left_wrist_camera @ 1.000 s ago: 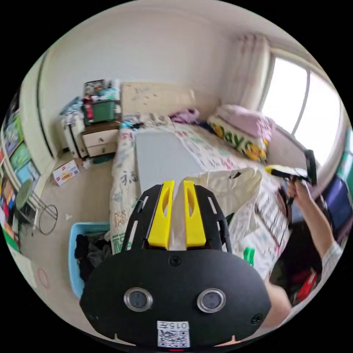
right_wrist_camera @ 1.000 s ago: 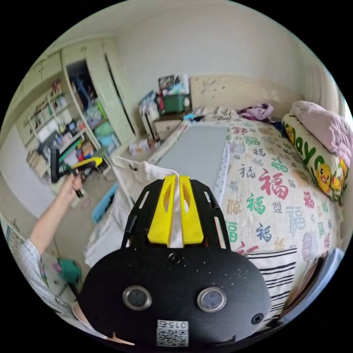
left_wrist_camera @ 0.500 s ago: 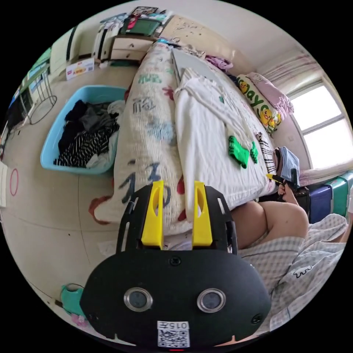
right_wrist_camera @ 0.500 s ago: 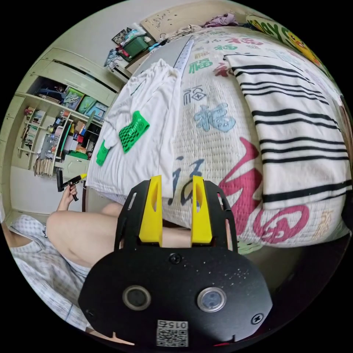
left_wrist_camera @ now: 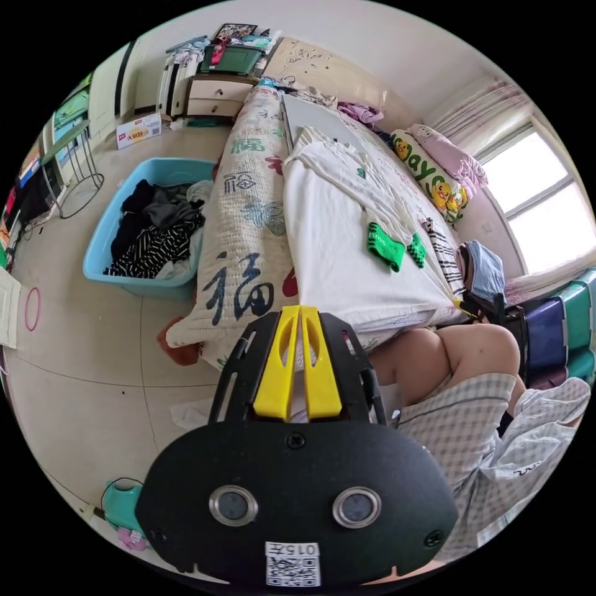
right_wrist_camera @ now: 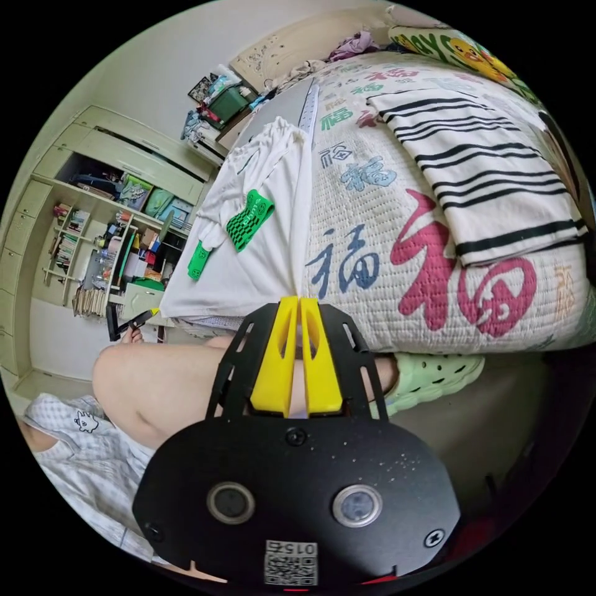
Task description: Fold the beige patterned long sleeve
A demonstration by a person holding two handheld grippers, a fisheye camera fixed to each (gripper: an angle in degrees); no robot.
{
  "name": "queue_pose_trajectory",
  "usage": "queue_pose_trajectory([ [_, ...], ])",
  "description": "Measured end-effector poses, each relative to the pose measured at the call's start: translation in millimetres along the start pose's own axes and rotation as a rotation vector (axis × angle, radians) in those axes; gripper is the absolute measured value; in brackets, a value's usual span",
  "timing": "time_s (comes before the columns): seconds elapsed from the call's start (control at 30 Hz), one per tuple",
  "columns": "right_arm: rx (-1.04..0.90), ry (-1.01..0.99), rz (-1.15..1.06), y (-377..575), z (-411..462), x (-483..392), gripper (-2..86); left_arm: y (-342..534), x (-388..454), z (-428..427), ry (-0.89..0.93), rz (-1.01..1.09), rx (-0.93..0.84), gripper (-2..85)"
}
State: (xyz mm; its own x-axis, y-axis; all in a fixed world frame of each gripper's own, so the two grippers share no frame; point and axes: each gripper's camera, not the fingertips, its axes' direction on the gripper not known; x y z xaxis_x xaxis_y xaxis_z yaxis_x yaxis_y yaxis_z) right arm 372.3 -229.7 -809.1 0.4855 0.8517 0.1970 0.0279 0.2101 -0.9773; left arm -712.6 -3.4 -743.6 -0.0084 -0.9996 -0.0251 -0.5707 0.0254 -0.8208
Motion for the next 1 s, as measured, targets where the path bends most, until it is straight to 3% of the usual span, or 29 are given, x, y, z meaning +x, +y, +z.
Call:
queue_pose_trajectory([
  [0.3, 0.014, 0.161, -0.012, -1.8, 11.3, -1.3, 6.5, 17.6, 2.7, 9.5, -0.152, -0.054, -0.049, 5.1],
  [0.43, 0.167, 0.175, -0.183, -50.4, -6.9, -45.7, 9.2, 4.9, 50.1, -5.2, -0.199, 0.137, 0.040, 7.7],
  [0.5, 0.163, 0.135, -0.244, -85.1, 6.8, -64.6, 11.1, -14.2, 97.0, 2.5, -0.128, 0.292, 0.094, 9.9],
  [0.67, -0.045, 0.054, -0.257, -195.0, 90.8, -77.5, 11.9, -50.7, 192.3, 55.1, 0.033, 0.499, 0.176, 14.5],
  [0.8, -0.162, 0.034, -0.273, -235.8, 114.9, -77.7, 6.5, -69.9, 248.6, 107.3, 0.123, 0.600, 0.140, 16.6],
  [0.9, -0.234, 0.027, -0.342, -252.7, 115.2, -95.5, 2.4, -72.9, 270.8, 136.7, 0.106, 0.639, 0.085, 17.3],
  [1.0, -0.214, -0.143, -0.386, -265.9, 100.9, -121.6, 1.2, -66.0, 280.8, 144.0, 0.070, 0.638, 0.120, 17.6],
])
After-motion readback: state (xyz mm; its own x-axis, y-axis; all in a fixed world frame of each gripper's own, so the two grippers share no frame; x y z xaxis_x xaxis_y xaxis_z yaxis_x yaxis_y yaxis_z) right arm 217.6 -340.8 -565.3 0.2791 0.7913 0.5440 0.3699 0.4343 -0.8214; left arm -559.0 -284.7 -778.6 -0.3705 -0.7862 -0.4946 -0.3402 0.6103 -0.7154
